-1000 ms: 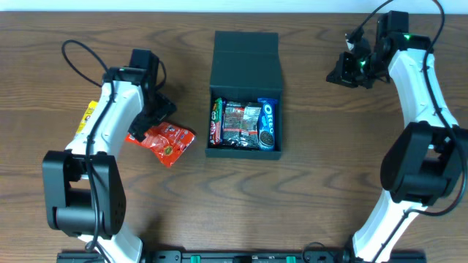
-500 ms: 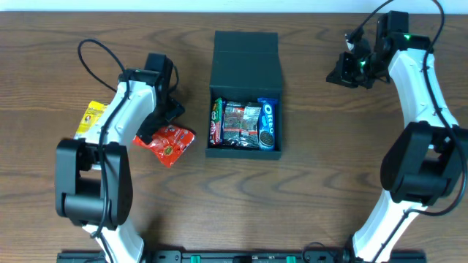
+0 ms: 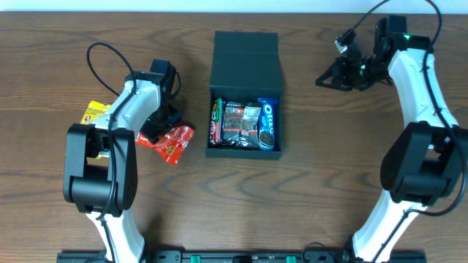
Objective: Pack container
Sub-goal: 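Lift the red snack bag with the left gripper into the box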
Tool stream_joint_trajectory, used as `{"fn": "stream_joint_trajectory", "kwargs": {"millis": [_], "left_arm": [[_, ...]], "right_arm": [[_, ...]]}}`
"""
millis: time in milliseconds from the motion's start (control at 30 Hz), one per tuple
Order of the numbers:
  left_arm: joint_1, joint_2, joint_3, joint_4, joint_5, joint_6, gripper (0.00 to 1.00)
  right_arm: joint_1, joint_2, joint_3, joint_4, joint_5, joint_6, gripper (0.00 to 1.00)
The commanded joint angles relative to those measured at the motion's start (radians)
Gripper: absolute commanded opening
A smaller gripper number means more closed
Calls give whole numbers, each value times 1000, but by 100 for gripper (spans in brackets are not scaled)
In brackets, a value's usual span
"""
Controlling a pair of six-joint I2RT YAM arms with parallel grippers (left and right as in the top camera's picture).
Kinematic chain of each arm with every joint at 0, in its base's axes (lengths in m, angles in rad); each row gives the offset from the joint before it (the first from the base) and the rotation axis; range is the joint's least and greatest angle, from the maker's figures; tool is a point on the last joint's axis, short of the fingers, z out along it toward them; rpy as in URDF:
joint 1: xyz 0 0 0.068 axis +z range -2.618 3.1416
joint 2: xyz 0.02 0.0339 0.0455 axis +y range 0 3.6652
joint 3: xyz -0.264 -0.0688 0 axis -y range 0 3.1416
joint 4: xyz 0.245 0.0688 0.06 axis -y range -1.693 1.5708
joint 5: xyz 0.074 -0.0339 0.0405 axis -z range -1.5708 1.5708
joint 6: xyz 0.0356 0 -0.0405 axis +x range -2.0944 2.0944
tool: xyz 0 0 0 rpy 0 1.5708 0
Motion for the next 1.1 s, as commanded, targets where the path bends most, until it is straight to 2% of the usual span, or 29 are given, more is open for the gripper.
{"fn": "stream_joint_trajectory", "kwargs": {"millis": [0,67,100,233,400,600,800,967,1067], "left_arm": [[-3,14,-10,4,-10,-2,22],[-3,14,-10,1,-10,5,8],[-3,14,-10,-2,-10,5,6],[-1,13,-5,-18,-10,24,6],[-1,-19,54,-55,-11,119,6],[-11,-101,180,-97,-26,261,6],[-111,-213,285,-70,-95,537,6],[-297,-225,300,29,-104,888,6],[-391,-184,300,50,-99,948,6]], "right_arm": [[22,-4,19,-24,-49,-137,1],[26,-4,19,-30,-49,-152,1],[26,-4,19,-30,-49,-152,1],[26,-4,19,-48,-50,-183,1],[26,-4,19,-134,-49,-306,1],[26,-4,19,-151,-49,-313,1],[26,-4,19,-171,-48,-329,1],[19,-4,19,-166,-49,-328,2],[5,-4,19,-166,-49,-328,1]]}}
